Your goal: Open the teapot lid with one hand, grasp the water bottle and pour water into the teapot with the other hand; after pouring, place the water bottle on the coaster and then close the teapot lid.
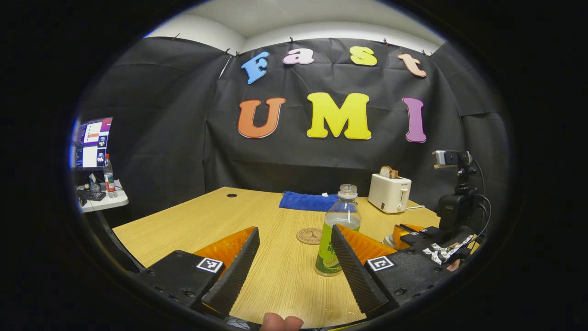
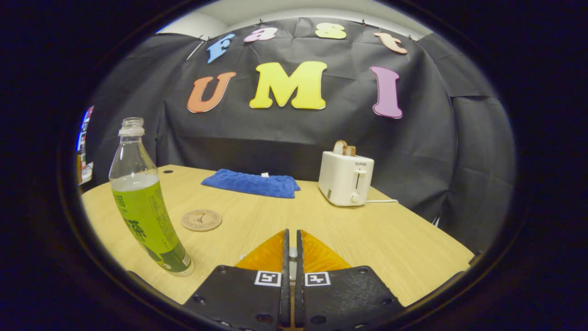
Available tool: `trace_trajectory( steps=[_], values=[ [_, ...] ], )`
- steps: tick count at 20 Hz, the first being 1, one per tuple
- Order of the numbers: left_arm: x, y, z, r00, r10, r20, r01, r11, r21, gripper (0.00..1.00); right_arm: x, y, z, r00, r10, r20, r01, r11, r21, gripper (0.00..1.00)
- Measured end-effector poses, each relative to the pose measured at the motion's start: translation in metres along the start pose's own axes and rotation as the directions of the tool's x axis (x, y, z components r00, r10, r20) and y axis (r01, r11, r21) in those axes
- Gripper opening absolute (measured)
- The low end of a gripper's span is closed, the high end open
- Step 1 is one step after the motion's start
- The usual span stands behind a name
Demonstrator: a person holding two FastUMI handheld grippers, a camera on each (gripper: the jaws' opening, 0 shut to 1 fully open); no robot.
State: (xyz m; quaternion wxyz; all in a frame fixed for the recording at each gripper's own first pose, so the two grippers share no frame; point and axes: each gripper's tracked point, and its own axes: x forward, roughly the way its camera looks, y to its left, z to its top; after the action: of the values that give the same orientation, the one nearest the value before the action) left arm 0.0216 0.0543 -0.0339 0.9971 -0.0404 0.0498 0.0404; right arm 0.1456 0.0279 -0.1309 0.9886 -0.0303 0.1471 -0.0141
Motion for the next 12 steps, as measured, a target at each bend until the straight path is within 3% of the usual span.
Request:
trace_trajectory(
  steps=[6,12],
  values=[
    [0.003,-0.008,-0.008,1.0,-0.022,-0.018,0.022,1.0,0.011,0.98,-0.005,0.0,0.014,0.999,0.046,0.027,-0.047,0.998,0.036,0.0],
    [0.012,-0.038,-0.036,0.989,-0.116,-0.092,0.113,0.993,-0.034,0.98,-0.029,-0.013,0.048,0.992,0.071,0.107,-0.076,0.996,0.044,0.0]
  ],
)
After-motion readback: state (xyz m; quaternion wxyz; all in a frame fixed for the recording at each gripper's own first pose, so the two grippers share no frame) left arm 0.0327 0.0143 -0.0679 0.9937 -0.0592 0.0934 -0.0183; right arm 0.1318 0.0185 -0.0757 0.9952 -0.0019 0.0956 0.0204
